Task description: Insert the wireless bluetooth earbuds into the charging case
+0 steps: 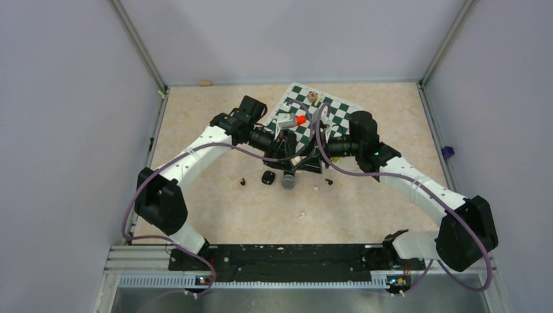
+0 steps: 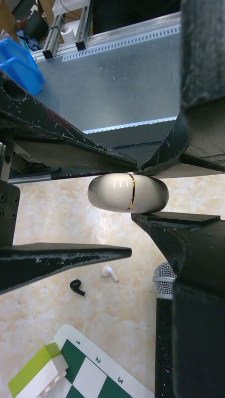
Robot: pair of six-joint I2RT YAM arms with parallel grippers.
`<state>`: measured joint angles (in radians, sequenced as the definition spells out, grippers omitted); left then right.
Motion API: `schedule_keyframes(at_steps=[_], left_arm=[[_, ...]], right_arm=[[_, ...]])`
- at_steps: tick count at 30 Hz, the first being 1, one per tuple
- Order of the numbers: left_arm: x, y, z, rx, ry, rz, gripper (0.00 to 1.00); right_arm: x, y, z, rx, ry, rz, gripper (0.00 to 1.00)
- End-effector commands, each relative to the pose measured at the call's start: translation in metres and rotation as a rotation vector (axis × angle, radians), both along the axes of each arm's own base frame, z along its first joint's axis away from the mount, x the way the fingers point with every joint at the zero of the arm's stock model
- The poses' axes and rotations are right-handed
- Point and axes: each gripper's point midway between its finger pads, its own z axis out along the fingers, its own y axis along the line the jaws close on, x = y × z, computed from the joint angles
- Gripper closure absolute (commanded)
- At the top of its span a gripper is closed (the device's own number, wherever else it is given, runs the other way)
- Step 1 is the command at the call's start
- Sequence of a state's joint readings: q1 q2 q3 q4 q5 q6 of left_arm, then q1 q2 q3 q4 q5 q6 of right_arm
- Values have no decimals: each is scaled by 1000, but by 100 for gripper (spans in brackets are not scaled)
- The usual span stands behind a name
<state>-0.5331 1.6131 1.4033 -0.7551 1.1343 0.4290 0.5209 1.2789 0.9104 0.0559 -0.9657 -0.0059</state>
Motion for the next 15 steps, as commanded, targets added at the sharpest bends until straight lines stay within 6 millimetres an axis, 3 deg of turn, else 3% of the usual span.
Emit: schedule_keyframes(at_steps=[1, 8, 15], left_arm=[[-8, -3, 16, -67, -45, -44, 100], [-11, -1, 20, -71, -64, -50, 100], [-13, 1, 22, -75, -75, -55, 100]], right_arm=[[3, -1, 25, 28, -87, 3, 43], [6, -11, 28, 40, -75, 4, 37], [21, -17, 23, 17, -90, -67, 36]])
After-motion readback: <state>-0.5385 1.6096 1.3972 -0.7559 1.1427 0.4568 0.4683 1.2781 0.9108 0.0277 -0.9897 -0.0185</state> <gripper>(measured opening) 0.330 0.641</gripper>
